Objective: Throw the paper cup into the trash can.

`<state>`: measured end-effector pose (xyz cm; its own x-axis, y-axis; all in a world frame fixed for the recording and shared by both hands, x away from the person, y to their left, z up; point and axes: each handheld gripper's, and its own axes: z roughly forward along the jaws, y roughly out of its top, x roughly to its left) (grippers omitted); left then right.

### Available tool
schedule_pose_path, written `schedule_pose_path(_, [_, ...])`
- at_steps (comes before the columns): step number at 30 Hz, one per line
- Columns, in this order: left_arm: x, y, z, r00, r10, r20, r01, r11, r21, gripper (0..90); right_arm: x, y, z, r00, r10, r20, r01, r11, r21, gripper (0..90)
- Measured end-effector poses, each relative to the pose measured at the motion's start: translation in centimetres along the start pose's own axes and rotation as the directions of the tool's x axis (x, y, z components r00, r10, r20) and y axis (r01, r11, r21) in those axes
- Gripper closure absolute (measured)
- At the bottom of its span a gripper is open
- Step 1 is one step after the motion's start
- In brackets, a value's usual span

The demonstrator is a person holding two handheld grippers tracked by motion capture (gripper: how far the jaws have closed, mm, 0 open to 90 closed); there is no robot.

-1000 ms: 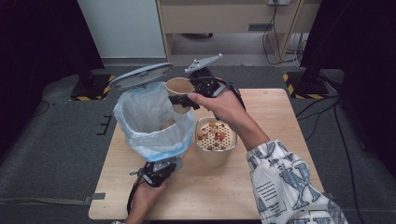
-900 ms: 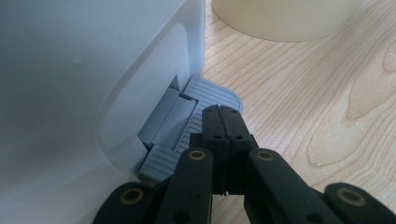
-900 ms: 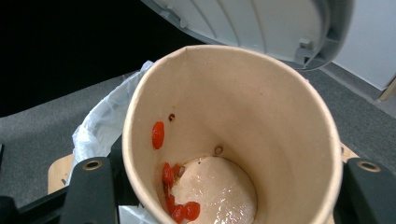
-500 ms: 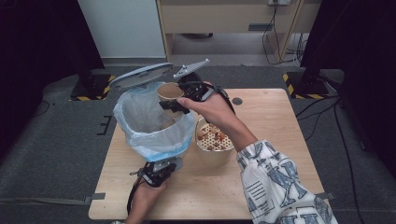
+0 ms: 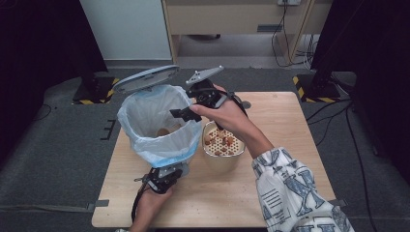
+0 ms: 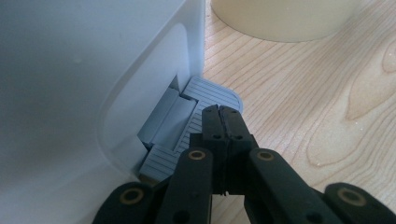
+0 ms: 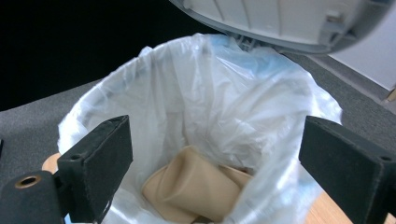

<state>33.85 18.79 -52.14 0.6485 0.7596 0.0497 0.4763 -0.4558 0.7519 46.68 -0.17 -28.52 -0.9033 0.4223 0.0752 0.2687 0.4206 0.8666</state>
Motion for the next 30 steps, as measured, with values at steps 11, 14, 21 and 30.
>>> schedule_pose_path(11, [0.0, 0.0, 0.0, 1.0, 0.001, 0.0, -0.001, 1.0, 0.0, 89.0, -1.6, -1.5, -1.5, 0.9981, 0.039, 0.048, -0.038, 0.999, -0.01, 11.2])
schedule_pose_path(14, [0.0, 0.0, 0.0, 1.0, -0.001, 0.001, 0.001, 1.0, 0.0, 89.0, -2.0, -1.8, -1.9, 0.9969, 0.046, 0.064, -0.045, 0.999, -0.019, 10.9])
schedule_pose_path(21, [0.0, 0.0, 0.0, 1.0, -0.001, 0.001, 0.001, 1.0, 0.001, 89.0, -3.0, -2.7, -3.1, 0.9901, 0.077, 0.117, -0.074, 0.997, -0.031, 9.7])
schedule_pose_path(30, [0.0, 0.0, 0.0, 1.0, -0.003, 0.002, 0.003, 1.0, -0.003, 88.9, -4.3, -4.1, -4.9, 0.9836, 0.11, 0.143, -0.105, 0.993, -0.047, 9.6])
